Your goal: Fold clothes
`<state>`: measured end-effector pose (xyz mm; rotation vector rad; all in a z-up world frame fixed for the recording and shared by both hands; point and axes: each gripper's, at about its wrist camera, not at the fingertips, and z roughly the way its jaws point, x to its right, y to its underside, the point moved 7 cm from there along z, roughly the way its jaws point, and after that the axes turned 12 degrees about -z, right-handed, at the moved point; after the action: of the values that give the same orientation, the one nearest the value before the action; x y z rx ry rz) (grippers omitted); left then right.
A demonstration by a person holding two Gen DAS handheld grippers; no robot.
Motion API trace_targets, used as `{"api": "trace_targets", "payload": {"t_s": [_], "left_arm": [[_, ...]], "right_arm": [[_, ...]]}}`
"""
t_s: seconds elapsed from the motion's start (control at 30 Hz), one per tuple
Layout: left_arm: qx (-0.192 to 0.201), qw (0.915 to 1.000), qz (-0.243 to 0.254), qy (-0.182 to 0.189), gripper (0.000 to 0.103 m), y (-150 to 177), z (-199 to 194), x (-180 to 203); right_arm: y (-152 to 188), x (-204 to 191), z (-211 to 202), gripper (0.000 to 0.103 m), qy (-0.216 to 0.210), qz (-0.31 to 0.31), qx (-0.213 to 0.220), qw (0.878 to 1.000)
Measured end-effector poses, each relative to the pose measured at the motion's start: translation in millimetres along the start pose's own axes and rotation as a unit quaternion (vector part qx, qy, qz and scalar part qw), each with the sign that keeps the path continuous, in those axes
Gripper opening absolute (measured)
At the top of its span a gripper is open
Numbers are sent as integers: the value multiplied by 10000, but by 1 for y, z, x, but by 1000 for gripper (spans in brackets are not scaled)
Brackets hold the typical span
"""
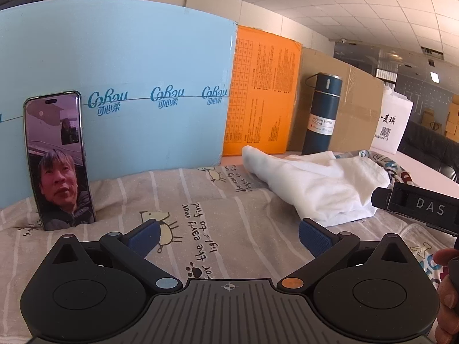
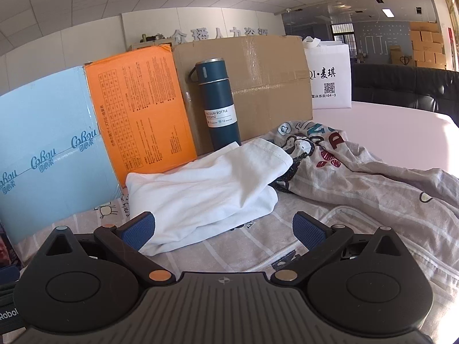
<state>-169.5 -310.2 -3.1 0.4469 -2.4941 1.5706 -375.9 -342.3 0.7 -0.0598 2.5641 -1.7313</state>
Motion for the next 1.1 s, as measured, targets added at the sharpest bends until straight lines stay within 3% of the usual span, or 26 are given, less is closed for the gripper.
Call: {"api": "trace_targets", "payload": {"t_s": [1.1], "left_arm": [[9,10000,-32,-5,103,-1,-1,-1]], "right_arm": [[2,-6,0,103,28,-109,59,9999]]}}
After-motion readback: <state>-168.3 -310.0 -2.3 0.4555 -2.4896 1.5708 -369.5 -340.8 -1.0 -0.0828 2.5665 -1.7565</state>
